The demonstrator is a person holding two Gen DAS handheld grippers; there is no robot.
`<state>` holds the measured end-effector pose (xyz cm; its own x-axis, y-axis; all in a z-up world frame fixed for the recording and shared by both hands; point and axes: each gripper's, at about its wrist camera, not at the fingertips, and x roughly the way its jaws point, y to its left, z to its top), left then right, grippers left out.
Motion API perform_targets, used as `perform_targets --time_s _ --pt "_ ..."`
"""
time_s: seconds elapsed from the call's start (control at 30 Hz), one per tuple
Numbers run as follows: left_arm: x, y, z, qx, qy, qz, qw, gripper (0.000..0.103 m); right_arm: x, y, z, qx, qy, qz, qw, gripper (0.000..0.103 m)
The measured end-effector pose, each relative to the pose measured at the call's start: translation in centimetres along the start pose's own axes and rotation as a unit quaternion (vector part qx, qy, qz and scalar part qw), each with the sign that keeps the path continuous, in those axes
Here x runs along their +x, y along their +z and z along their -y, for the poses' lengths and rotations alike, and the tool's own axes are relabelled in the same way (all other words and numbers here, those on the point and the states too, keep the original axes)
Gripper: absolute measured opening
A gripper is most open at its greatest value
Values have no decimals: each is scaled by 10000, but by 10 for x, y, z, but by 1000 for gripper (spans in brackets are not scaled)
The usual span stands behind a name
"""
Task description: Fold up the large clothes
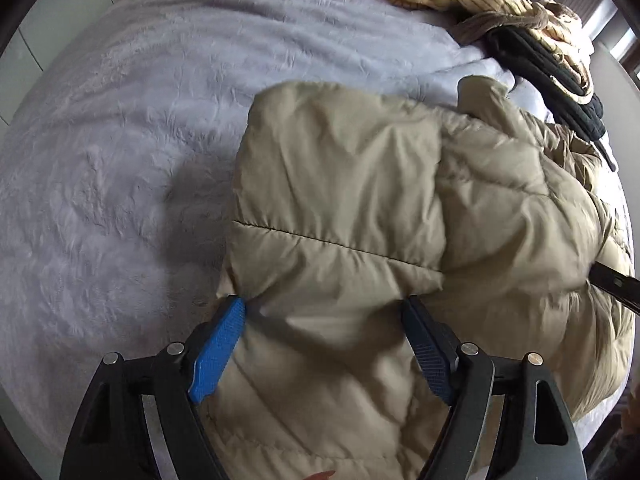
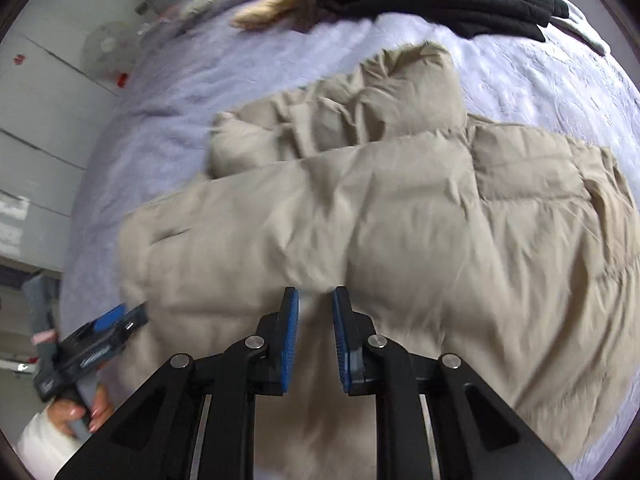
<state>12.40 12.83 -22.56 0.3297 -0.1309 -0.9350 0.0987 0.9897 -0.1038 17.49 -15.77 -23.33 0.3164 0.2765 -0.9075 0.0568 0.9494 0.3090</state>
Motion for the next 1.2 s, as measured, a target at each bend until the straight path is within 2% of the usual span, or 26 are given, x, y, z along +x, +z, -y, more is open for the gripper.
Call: perform_targets --time_s 0.1,0.2,0.27,0.3,0.37,0.43,0.53,0.6,0.63,0.7,0.73,0.77,0.83,0.9,0.97,1.07,1.2 --pt "-14 3 -8 88 -130 151 9998 81 20 3 10 557 123 -105 9983 15" --pt "-20 8 -35 -46 -447 202 9988 81 23 -2 12 504 111 -59 9987 14" --pt "-11 12 -57 -200 -796 -14 9966 81 24 -2 15 478 98 -75 9988 14" --pt "0 14 -69 -273 -1063 -247 9936 81 23 -4 16 488 97 -78 9987 14" --pt "26 17 -84 -355 -1701 -736 9820 81 26 -3 14 495 57 -83 9987 14" --pt "48 20 -86 -362 -2375 -1068 9648 81 30 -3 12 487 10 -72 9988 14" --pt "65 28 -70 -195 -3087 -1320 9417 81 35 -3 10 534 10 -63 9986 14" --pt "74 31 -52 -30 -3363 -1519 9294 81 37 -2 9 571 4 -80 9983 14" --pt "77 31 -43 95 -3397 -1621 9264 81 38 -2 9 581 -10 -91 9983 14" --pt "84 29 -21 441 -3257 -1743 9282 75 40 -1 8 579 -46 -103 9983 14" --pt "83 29 -14 546 -3268 -1759 9270 55 40 -1 9 589 -43 -107 9982 14" --pt "82 30 -12 528 -3327 -1765 9249 45 39 -1 9 596 -36 -113 9981 14" --pt "76 30 -17 413 -3377 -1711 9246 37 36 1 7 543 -37 -139 9984 14" --pt "72 28 -22 308 -3332 -1694 9270 36 29 2 1 407 -121 -151 9990 15" --pt "69 26 -23 294 -3244 -1680 9304 36 12 1 -6 321 -170 42 9993 15" --pt "63 24 -17 313 -3093 -1635 9363 35 -12 -3 -13 284 97 436 9986 15" --pt "49 23 -3 307 -2949 -1587 9417 31 4 19 -15 345 164 532 9978 12"
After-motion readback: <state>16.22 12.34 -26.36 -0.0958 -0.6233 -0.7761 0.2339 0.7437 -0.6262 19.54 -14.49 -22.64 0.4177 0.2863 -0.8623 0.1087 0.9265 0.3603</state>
